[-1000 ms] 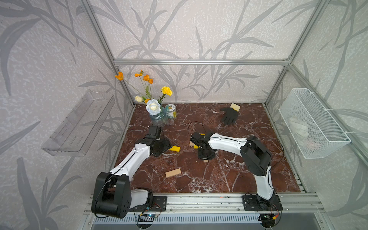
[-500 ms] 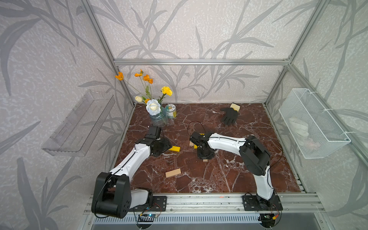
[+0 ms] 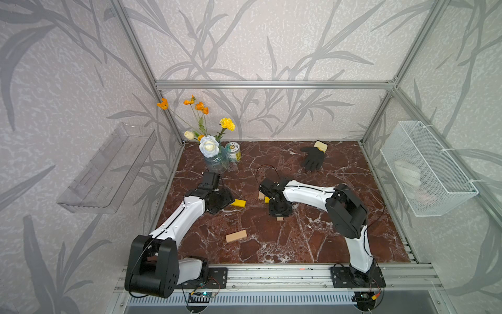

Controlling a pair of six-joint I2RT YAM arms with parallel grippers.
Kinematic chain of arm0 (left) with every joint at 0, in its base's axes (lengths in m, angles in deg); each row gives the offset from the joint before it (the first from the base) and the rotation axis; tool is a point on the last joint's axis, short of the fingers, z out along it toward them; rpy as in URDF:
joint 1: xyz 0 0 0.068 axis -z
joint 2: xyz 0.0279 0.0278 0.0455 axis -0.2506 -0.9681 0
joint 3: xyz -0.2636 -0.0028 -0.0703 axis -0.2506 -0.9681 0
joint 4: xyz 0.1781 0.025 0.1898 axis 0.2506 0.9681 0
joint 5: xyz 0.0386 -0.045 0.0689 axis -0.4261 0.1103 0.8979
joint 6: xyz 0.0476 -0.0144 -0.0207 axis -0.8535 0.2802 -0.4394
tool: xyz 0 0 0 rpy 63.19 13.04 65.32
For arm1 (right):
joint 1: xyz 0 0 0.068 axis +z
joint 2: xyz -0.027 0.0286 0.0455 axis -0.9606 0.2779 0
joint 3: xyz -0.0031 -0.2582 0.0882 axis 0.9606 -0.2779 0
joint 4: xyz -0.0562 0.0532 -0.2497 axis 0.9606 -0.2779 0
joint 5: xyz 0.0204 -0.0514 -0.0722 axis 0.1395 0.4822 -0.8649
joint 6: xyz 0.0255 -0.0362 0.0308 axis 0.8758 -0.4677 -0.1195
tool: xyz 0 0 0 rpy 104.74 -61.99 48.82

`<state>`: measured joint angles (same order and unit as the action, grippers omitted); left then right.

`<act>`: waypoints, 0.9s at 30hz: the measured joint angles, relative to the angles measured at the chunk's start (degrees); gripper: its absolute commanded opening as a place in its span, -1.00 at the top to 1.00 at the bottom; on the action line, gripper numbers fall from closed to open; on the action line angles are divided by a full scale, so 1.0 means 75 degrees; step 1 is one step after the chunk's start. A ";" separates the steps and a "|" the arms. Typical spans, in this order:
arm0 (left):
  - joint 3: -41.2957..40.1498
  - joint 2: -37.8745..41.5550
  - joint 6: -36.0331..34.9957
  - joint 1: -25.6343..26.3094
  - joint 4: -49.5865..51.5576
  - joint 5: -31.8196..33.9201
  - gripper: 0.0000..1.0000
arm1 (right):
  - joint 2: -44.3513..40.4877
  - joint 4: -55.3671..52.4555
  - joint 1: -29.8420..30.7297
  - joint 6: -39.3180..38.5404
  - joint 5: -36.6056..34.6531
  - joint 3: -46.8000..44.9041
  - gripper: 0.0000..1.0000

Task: Assemble the number 6 with building blocks
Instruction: Assemble the building block at the center of the board, then adjust the building block at the center of the board.

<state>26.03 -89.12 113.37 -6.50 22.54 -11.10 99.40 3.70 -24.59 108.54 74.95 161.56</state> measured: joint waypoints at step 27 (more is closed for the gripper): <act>-0.0003 -0.0079 0.0184 0.0000 -0.0082 0.0105 -0.47 | -0.1912 -0.0440 -0.0114 -0.2349 -0.0775 0.1180 1.00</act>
<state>26.01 -89.72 114.75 -6.50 21.93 -10.32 85.06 0.40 -25.44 90.92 69.14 170.41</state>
